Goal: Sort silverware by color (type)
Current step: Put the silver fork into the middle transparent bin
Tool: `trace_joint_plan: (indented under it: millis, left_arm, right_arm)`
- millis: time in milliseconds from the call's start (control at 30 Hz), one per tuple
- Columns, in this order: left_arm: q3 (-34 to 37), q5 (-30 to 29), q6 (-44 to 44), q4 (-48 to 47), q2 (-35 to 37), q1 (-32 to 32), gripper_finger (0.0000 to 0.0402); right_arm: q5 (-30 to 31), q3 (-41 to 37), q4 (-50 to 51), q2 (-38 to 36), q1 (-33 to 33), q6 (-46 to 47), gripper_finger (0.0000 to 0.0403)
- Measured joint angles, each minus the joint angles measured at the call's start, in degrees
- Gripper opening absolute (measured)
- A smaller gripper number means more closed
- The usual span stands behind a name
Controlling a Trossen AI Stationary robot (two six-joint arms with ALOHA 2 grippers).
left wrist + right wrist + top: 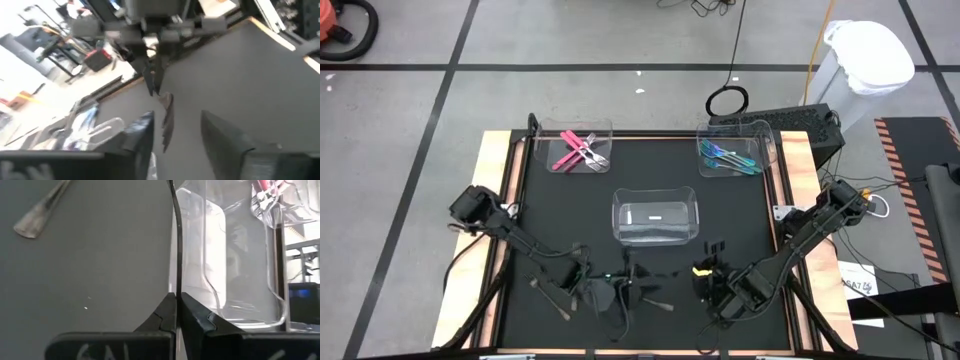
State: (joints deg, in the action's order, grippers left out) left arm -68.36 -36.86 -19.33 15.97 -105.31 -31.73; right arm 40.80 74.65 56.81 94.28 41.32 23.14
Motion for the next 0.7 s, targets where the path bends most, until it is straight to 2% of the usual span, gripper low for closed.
trace_joint_plan:
  millis: [133,267,367,533,700]
  left_arm:
    - [0.0,-3.6,-0.4,-2.1,3.1,-2.1,0.0219]
    - [0.0,-8.8,-0.6,-7.6,8.0,-4.6,0.0242]
    - [0.3,-11.0,0.5,-12.8,12.2,-6.4,0.0243]
    - [2.7,-11.2,1.1,-19.8,18.4,-8.4,0.0231]
    - [6.8,-11.5,0.9,-22.3,24.3,-8.9,0.0208]
  right_arm:
    - [1.9,0.0,2.6,-0.1,-0.4,-0.1,0.0003]
    - [4.2,0.0,3.6,-1.1,-1.7,-1.0,0.0003]
    - [4.6,0.1,2.8,-1.9,-3.0,-3.1,0.0003]
    - [6.7,0.1,0.7,-2.8,-6.0,-7.3,0.0003]
    - [8.4,0.1,-0.3,-2.8,-10.4,-11.1,0.0003]
